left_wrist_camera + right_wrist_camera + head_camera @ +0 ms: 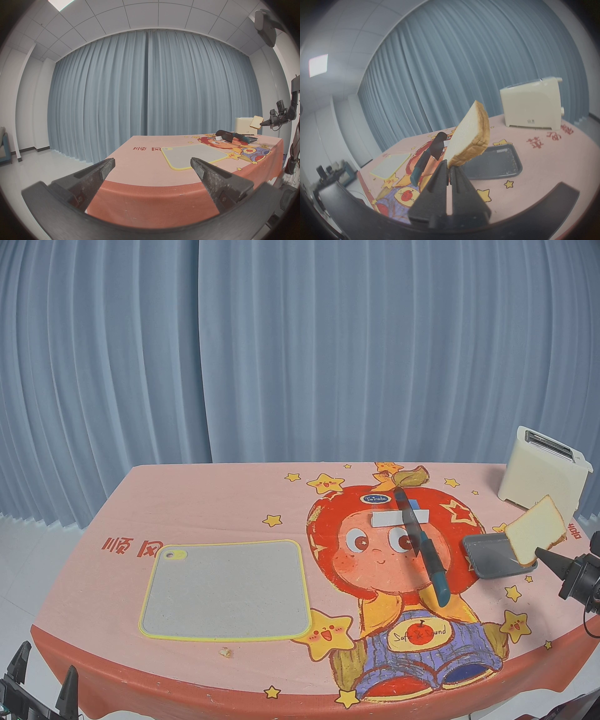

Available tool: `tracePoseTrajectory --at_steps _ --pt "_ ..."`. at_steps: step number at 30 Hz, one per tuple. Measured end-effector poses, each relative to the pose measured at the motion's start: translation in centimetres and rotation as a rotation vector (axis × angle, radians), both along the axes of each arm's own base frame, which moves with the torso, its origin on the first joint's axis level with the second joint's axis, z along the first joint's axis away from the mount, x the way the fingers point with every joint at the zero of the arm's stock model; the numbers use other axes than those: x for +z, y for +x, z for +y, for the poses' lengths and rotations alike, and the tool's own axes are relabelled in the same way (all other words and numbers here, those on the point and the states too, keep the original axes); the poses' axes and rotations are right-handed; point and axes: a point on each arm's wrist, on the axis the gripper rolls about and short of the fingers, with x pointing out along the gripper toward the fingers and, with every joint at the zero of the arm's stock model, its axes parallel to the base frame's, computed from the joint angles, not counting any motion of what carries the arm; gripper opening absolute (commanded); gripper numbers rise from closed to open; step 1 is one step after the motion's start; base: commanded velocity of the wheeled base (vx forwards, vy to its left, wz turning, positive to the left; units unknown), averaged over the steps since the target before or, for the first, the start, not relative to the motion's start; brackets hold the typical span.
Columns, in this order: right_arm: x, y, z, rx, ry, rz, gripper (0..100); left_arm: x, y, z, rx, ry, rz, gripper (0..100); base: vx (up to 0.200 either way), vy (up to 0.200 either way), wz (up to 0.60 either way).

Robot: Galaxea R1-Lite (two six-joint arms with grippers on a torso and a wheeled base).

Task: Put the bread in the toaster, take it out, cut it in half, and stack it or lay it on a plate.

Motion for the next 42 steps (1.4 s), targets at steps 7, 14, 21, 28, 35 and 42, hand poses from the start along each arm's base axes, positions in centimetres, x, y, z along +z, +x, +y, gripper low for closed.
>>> tracePoseTrajectory --at_steps 7,14,21,28,35,42 --pt "0.2 0.0 0.3 0.051 -0.138 -0.073 0 0.0 0.0 0.0 0.001 0.0 0.0 100 0.0 0.0 0.0" --pt "0.2 0.0 0.5 0.115 -0.327 -0.165 0 0.0 0.0 0.0 0.001 0.0 0.001 100 0.0 0.0 0.0" --pt "0.9 0.1 1.7 0.194 -0.382 -0.23 0 0.0 0.0 0.0 0.0 0.0 0.001 100 0.0 0.0 0.0" --pt "0.9 0.0 2.1 0.221 -0.385 -0.244 0 0.0 0.0 0.0 0.0 0.0 0.001 100 0.0 0.0 0.0" --pt "0.5 -0.3 2.3 0.233 -0.397 -0.236 0 0.0 0.0 0.0 -0.001 0.002 0.001 100 0.0 0.0 0.0" --pt "0.4 -0.3 2.2 0.233 -0.41 -0.237 0 0.0 0.0 0.0 -0.003 0.002 0.002 100 0.0 0.0 0.0"
